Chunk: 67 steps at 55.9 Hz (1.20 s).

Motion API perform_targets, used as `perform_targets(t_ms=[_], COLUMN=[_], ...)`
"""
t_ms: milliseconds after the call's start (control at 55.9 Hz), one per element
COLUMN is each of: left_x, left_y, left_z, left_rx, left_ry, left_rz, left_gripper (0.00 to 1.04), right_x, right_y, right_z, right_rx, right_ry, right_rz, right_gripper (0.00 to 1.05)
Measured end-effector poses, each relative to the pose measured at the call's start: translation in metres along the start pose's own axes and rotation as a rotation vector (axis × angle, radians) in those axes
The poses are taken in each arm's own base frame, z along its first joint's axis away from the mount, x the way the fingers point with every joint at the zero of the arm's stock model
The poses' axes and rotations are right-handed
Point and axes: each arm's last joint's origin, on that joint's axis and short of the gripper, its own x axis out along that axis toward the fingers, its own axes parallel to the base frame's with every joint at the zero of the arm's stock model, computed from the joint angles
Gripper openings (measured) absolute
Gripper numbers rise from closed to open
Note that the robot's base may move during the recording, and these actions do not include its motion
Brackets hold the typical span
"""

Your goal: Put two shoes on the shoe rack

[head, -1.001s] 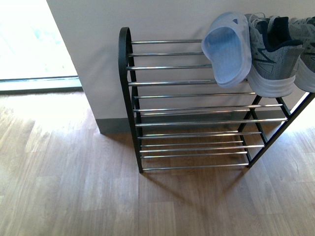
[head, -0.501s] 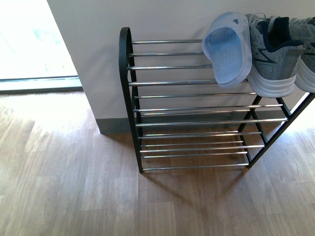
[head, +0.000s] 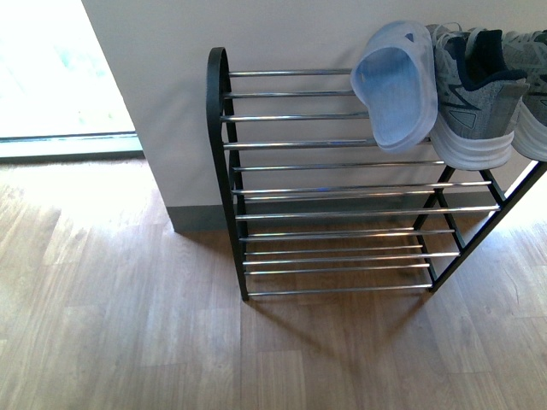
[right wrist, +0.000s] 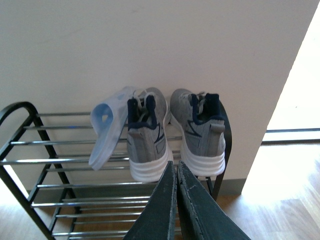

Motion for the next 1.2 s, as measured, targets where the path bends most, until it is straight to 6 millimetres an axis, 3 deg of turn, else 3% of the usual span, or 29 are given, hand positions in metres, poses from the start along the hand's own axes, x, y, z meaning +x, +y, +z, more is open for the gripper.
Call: perform_targets(t_ms=[572, 1198], left_x=[0.000, 0.000], left_y=[0.000, 0.000], left_z=[0.000, 0.000], left_rx=[0.000, 0.000], left_ry=[0.000, 0.000], left_rz=[0.000, 0.000], left_gripper=[0.02, 0.02], right_x=[-0.024, -0.045], right_y=[0.000, 0.000], right_z=[0.008, 0.003], right_rx=[0.000, 0.000], right_ry=[-0.028, -0.006], right_rz=[0.000, -0.002], right_gripper=[0.02, 0.02])
